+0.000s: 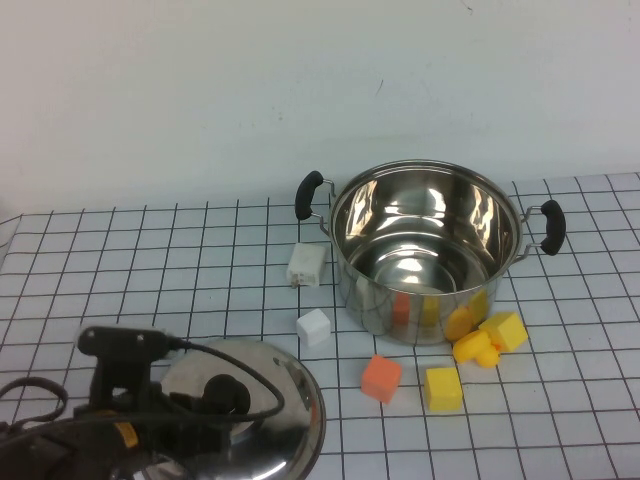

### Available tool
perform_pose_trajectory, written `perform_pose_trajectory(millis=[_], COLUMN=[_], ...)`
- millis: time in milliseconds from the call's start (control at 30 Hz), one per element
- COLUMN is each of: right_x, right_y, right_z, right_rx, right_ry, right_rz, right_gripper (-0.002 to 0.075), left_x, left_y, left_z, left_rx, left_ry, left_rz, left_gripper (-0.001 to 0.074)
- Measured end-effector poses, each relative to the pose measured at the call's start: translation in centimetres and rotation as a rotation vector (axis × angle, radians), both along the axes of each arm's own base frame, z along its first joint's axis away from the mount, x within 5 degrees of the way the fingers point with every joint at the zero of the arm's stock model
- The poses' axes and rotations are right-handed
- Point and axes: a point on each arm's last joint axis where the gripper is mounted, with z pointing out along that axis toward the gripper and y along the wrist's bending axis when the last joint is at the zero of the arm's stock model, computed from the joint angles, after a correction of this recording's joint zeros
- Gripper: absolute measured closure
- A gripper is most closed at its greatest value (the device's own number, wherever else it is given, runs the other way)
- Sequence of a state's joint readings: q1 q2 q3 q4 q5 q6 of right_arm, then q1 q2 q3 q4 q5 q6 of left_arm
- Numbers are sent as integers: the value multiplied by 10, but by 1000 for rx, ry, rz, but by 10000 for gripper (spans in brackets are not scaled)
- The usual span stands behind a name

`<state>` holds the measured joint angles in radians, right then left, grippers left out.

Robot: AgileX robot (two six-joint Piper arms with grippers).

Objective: Cover the pot
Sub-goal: Pick up the pot lid

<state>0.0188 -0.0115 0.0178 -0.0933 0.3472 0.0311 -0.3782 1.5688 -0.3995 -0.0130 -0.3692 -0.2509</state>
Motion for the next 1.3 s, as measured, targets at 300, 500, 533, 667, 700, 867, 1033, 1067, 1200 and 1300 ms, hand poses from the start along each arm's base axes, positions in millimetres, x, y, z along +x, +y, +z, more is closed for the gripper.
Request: perform_pose_trajectory(millis=[300,500,533,667,700,867,1033,1067,1200,1300], right_x=[0,0,0,0,0,0,0,0,0,0], right_y=[0,0,0,0,0,0,0,0,0,0], right_z=[0,0,0,0,0,0,0,0,0,0], right_rx=[0,0,0,0,0,0,0,0,0,0], right_ry=[0,0,0,0,0,0,0,0,0,0], right_rz=[0,0,0,0,0,0,0,0,0,0], right_gripper=[717,717,717,717,717,717,717,717,717,717], left_x=[1,4,4,6,6,8,13,15,18,21], left_y=[0,-2,-3,-6,-7,-11,-15,-16,-16,-17], left_z=[-28,-25,-25,-26,-28,-42,-50,-51,-56,-60], left_rx=[38,38,40,49,52,55,32,25,4,-3], left_ry=[95,67,58,26,22,3,-66,-82,-130,-172], left_rz=[0,-23,-34,-86,-100,-163,-185,-181,-161,-153], left_gripper=[363,344,342,334,325,225,198,197,194,209])
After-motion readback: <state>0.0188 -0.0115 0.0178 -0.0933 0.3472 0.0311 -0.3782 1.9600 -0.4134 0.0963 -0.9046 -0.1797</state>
